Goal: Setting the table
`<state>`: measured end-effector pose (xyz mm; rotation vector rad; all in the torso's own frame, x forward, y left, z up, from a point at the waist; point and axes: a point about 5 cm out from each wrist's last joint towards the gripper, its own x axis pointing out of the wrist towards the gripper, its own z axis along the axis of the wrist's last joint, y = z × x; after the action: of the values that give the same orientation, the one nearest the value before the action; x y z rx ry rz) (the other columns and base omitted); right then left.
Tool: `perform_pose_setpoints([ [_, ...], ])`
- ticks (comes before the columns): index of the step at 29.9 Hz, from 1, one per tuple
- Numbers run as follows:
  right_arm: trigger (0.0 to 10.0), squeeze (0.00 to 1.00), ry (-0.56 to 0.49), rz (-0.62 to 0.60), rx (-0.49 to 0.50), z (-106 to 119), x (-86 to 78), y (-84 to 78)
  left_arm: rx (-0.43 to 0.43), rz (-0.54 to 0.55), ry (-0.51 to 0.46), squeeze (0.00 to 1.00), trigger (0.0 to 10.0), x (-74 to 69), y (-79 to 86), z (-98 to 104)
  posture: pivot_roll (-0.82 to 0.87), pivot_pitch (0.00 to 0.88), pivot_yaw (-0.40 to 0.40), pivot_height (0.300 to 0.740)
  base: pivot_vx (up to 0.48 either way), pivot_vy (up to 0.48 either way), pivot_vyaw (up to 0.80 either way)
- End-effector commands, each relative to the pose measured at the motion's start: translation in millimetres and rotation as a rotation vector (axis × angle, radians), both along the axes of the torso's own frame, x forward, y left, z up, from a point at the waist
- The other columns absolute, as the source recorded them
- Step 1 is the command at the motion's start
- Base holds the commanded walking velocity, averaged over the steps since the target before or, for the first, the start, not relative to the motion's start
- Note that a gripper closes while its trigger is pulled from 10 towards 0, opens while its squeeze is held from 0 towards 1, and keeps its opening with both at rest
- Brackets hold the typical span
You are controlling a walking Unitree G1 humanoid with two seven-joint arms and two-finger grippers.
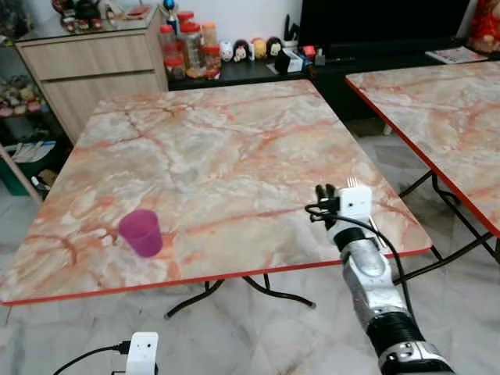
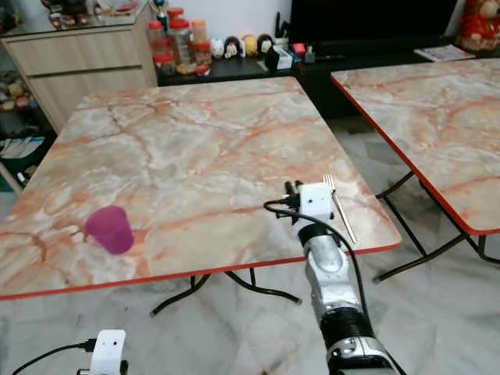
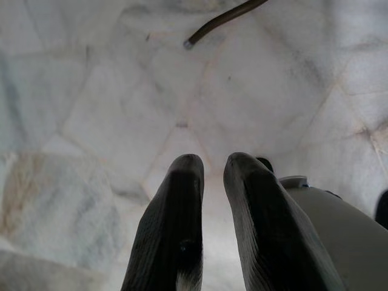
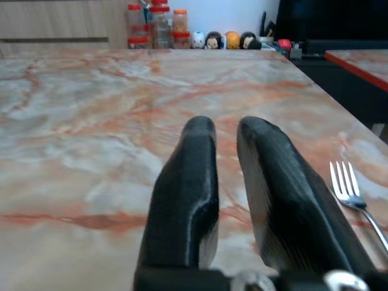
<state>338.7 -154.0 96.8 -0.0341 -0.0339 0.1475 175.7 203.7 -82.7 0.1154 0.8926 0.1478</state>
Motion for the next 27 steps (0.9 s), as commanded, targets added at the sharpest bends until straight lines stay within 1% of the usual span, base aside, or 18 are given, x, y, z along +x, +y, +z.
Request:
perform_pose_setpoints([
  [1,10.0,0.0,-0.011,0.019,0.01,2.4,1.4,7.7,0.011,0.0,0.026,0.0,10.0,-4.4,2.8,-2.0,0.0,0.0,0.024,0.732,0.259,0.0,0.0],
  [6,10.0,0.0,-0.01,0.022,0.005,2.2,1.3,7.7,0.012,0.001,0.025,0.0,10.0,-4.3,2.8,-2.0,-0.01,0.0,0.024,0.732,0.281,0.0,0.0],
  [17,10.0,0.0,-0.013,0.024,0.005,1.9,0.7,7.9,0.01,0.001,0.029,0.0,10.0,-5.9,2.0,-2.8,-0.01,0.0,0.021,0.732,0.3,0.0,0.46],
  [27,10.0,0.0,-0.008,0.025,0.011,1.2,0.3,7.9,0.005,-0.002,0.036,0.0,10.0,-6.4,1.5,-3.3,-0.01,0.0,0.021,0.732,0.296,0.0,0.0],
])
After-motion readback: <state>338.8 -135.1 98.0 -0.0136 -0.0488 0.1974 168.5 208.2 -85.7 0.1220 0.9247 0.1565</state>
